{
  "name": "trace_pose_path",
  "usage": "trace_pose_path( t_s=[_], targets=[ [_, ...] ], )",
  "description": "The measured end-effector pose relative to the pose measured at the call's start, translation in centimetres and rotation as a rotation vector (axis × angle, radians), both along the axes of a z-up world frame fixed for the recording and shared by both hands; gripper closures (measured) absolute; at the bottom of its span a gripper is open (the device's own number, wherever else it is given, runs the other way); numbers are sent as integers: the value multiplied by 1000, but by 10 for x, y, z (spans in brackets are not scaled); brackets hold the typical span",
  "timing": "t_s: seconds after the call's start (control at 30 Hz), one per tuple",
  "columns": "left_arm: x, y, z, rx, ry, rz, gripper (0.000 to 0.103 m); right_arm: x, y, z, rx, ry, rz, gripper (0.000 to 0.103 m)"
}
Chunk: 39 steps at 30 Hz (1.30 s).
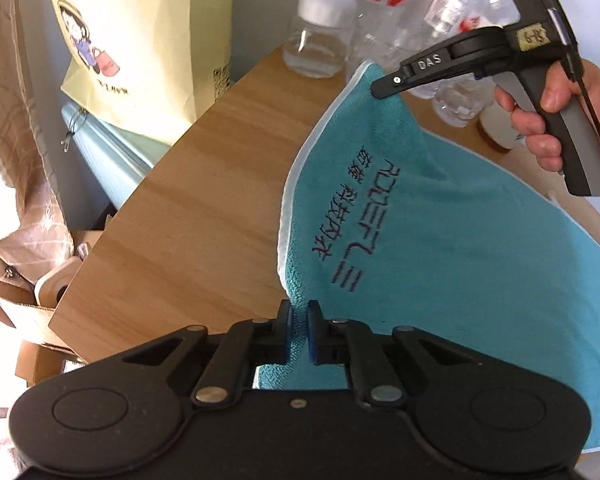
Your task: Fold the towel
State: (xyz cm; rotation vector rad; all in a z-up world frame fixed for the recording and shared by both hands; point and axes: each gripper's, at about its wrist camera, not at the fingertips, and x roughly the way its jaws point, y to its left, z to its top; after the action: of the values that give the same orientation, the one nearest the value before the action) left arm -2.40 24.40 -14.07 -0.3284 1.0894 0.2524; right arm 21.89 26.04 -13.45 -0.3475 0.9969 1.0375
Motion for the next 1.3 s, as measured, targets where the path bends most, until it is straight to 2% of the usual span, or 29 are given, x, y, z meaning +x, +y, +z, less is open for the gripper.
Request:
trace_pose_path(
  t_s=[0.27, 0.47, 0.6, 0.63, 0.73, 0.97, 1.03, 1.13, 1.3],
  targets=[
    [-8, -52, 24, 37, -55, -11, 97, -1, -83, 18, 91, 10, -104, 98],
    [-20, -114, 36, 69, -95, -42, 97, -14, -160, 32, 128, -26, -148, 98],
    [-22, -159, 40, 80, -120, -101, 97, -20, -211, 37, 131, -54, -186, 98],
    [-21, -172, 41, 85, -130, -122, 97, -23, -236, 39, 134, -53, -211, 98],
    [-18, -199, 46, 64, -150, -174, 97, -27, -265, 41, 130, -64, -253, 98],
    [-5, -241, 47, 10, -150, -344, 97, -35, -336, 50, 110, -84, -392, 98],
    [-3, -251, 48, 23, -149, -385, 97, -37, -352, 52, 115, -84, -409, 98],
    [-2, -265, 50, 28, -153, -420, 97, -41, -374, 50, 99, -91, -430, 98],
    [-3, -300, 47, 26, -137, -394, 97, -48, -408, 43, 86, -78, -423, 98]
  ],
)
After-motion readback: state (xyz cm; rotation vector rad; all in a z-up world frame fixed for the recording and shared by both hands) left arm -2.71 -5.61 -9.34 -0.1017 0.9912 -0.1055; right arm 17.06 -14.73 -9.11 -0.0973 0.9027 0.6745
